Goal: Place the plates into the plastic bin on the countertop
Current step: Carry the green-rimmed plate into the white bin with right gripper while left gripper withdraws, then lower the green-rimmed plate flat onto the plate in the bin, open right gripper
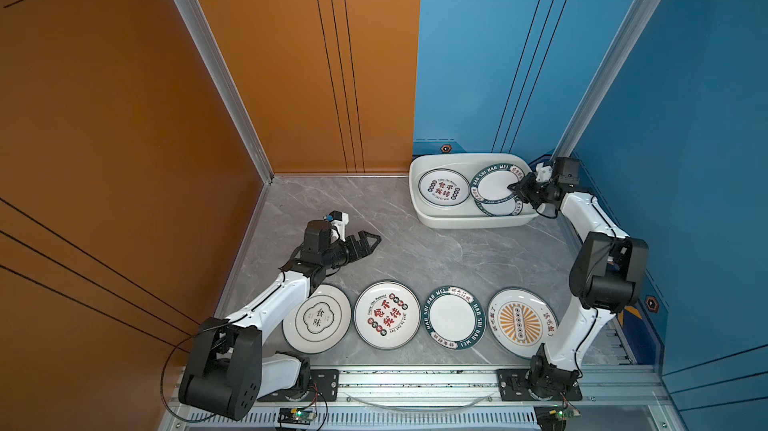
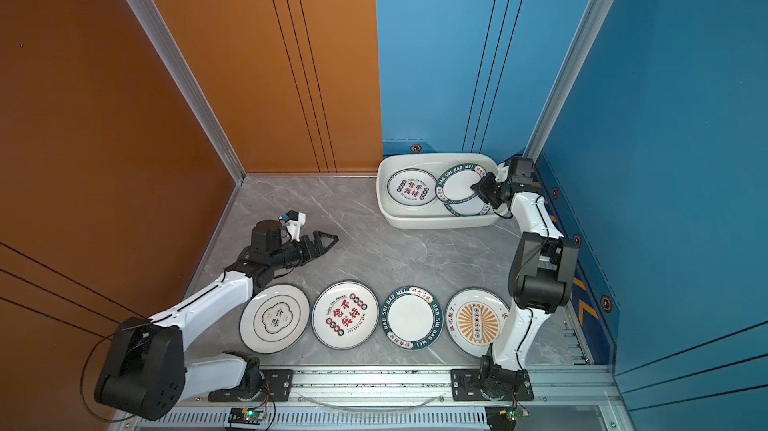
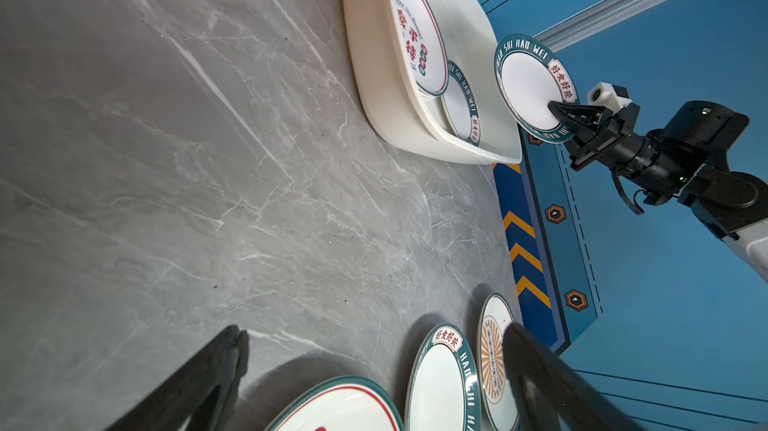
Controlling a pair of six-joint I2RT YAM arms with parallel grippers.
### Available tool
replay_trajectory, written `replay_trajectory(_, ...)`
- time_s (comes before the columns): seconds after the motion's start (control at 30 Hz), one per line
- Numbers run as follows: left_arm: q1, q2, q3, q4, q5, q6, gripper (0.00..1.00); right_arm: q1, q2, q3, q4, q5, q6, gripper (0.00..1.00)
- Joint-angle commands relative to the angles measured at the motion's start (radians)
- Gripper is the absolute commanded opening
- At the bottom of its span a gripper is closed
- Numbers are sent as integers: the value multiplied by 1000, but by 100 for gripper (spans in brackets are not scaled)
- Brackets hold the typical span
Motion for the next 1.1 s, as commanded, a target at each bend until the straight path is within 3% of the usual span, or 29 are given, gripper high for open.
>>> replay_trajectory(0.0, 26, -24, -19, -2, 45, 29, 98, -9, 35, 88, -40, 75, 12, 0)
replay_trajectory(0.93, 62, -57, -47, -14, 40, 50, 98, -32, 249, 234, -162, 167, -19, 0)
replay_trajectory(1.07, 62, -50, -44, -13, 41, 50, 98, -41, 262, 237, -172, 169, -22, 5)
